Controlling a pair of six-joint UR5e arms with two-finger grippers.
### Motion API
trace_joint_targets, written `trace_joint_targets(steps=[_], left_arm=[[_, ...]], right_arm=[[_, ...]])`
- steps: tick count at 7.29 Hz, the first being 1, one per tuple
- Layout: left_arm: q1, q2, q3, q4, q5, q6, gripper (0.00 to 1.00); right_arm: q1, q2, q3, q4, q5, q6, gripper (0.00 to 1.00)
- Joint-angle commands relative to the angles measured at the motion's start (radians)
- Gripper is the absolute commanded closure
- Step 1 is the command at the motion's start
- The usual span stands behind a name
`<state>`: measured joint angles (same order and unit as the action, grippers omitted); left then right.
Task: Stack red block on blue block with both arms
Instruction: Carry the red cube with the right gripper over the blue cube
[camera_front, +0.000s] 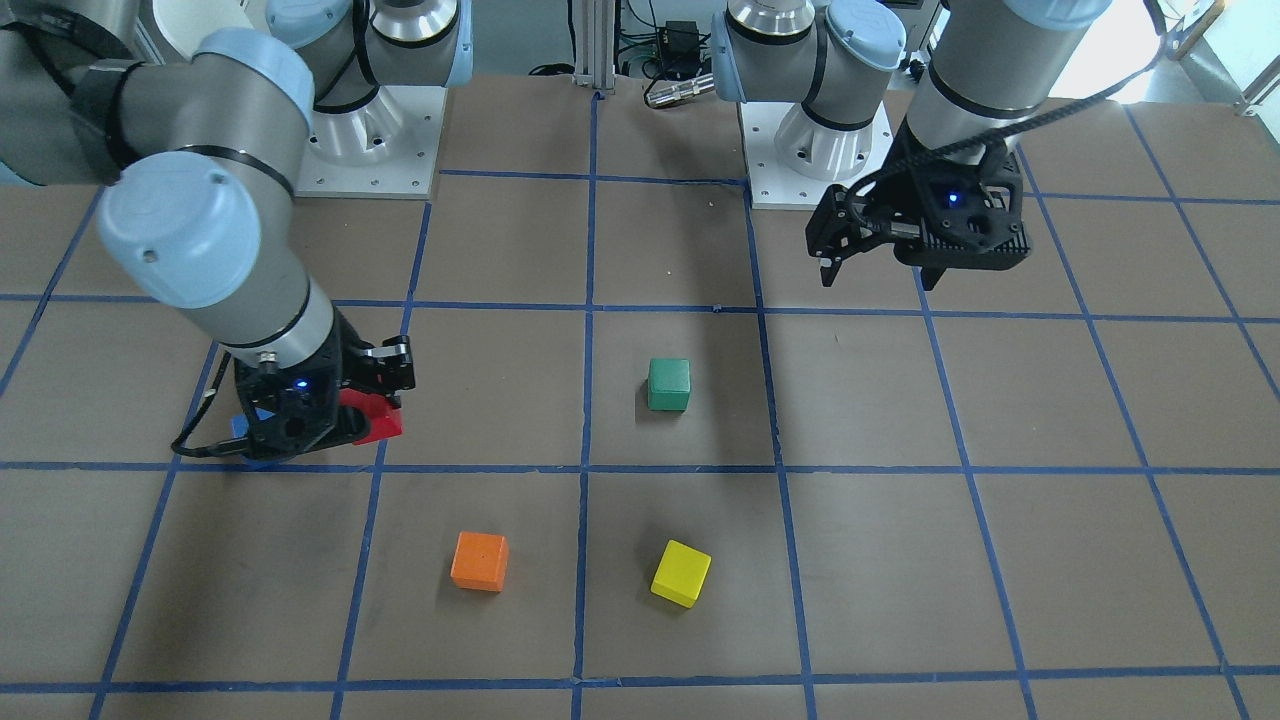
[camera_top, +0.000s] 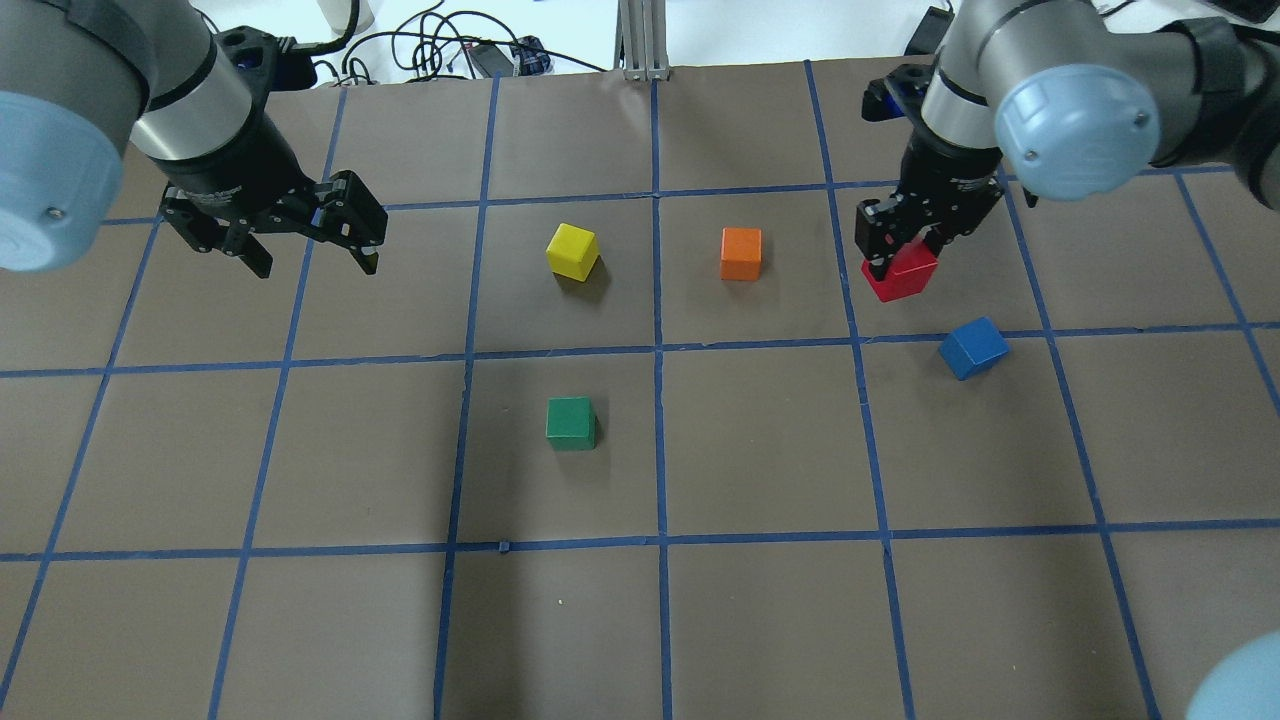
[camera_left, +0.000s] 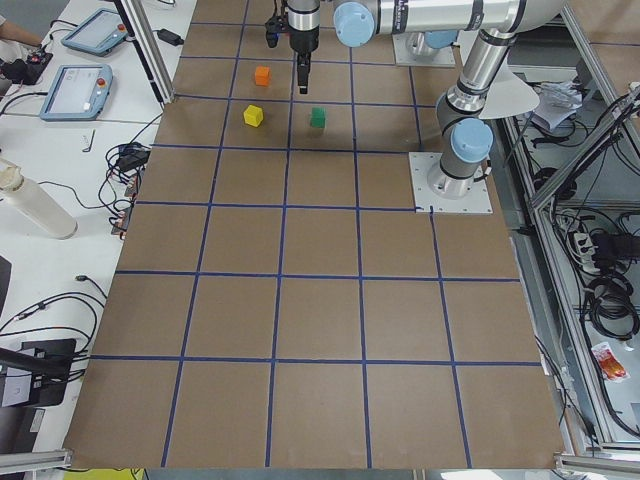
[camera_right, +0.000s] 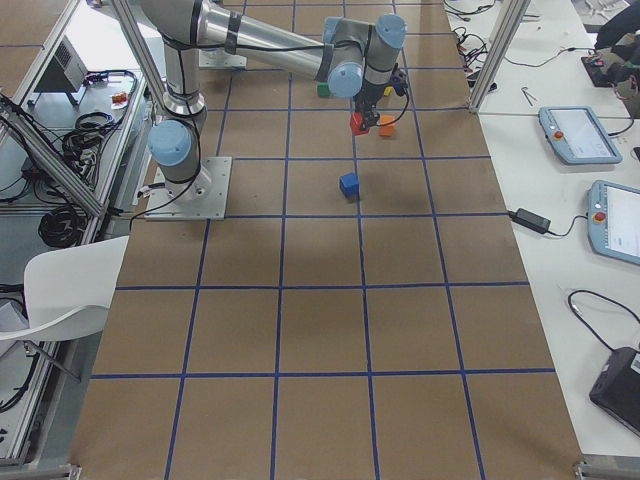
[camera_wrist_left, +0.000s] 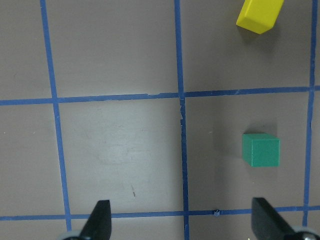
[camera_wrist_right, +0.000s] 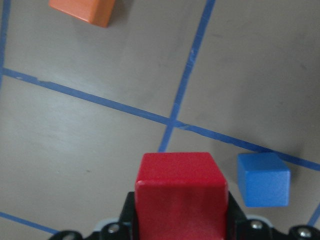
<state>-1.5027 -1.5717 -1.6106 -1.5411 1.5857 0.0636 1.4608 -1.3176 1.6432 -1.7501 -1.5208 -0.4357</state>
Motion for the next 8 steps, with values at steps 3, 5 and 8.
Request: trace_joint_targets(steps=[3,5,8], left_arm=[[-0.139,-0.005,0.086,-0.085,0.003,-0.069,0.0],[-0.162,0.047,0.052,-0.088,-0.009,-0.053,0.0],[-0.093,0.058,0.041,-0.077,-0.051,0.051,0.0]], right_arm=[[-0.118,0.003,0.088,-0.096,-0.088,-0.288,1.0],[-0.132,0.004,0.154,-0.233,-0.088,-0.298,1.0],[-0.132,0.023,0.175,-0.233,-0.084,-0.29,1.0]])
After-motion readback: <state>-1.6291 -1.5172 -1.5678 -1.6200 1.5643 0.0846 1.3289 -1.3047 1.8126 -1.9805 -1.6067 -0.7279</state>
